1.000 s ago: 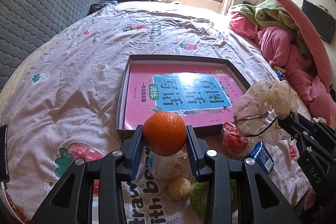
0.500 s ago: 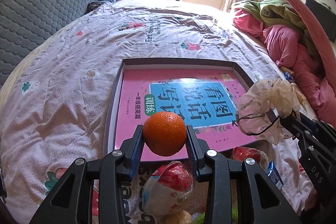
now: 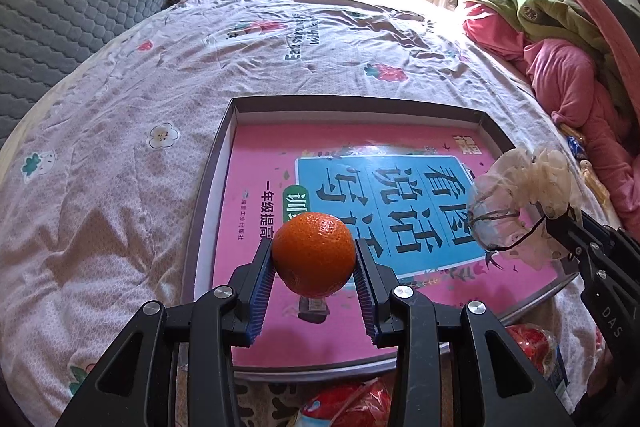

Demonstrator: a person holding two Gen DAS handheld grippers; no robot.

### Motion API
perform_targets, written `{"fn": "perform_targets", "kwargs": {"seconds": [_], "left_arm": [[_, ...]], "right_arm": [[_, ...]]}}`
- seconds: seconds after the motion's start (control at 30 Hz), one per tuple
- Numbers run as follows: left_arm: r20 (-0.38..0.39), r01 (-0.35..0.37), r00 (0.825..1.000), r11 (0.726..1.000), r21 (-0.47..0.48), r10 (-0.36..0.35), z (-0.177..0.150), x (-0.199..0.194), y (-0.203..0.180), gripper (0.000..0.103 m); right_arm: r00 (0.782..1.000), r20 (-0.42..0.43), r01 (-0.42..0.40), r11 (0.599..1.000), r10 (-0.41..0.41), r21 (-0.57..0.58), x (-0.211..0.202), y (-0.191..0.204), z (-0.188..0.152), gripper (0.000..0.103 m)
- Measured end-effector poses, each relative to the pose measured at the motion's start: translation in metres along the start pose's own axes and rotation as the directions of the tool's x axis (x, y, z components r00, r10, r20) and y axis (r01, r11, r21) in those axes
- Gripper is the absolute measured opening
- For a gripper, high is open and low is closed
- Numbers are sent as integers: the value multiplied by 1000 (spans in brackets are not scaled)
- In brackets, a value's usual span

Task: Organize objects
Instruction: 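Carry the orange with the left tool into the tray while the right tool drops the mesh bag there, then open and withdraw both tools from the tray back toward the remaining items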

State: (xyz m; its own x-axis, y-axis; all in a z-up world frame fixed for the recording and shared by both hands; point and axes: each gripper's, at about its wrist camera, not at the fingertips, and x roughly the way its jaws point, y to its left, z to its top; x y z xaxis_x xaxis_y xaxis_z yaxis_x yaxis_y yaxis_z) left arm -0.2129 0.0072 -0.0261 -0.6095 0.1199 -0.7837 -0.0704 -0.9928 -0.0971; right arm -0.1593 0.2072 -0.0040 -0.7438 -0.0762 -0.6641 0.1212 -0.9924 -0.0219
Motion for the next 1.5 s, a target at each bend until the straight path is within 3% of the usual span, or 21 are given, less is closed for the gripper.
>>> {"fn": "perform_targets", "kwargs": {"seconds": [0.47,0.57,0.8,1.07,1.5], "left_arm": [[-54,-18,998,1000,3,18,5,27,0,40],[-52,-29,998,1000,0,29,6,26,1,41],[-66,-52,996,999,2,52,8,27,3,53],[-70,-81,994,997,-8,80,6,24,7,64],[-33,-86,996,996,-26,85,8,7,7,72]], "right_arm": [[997,-74,15,1000,-16,-10,37,-9,-5,22],[997,-81,7,1000,-7,1,38,-11,-6,26],[997,-80,0,1000,1,16,35,-13,-7,47],[997,-71,4,1000,-4,9,32,-13,-6,53],[999,-36,0,1000,0,14,18,-17,-2,59]]}}
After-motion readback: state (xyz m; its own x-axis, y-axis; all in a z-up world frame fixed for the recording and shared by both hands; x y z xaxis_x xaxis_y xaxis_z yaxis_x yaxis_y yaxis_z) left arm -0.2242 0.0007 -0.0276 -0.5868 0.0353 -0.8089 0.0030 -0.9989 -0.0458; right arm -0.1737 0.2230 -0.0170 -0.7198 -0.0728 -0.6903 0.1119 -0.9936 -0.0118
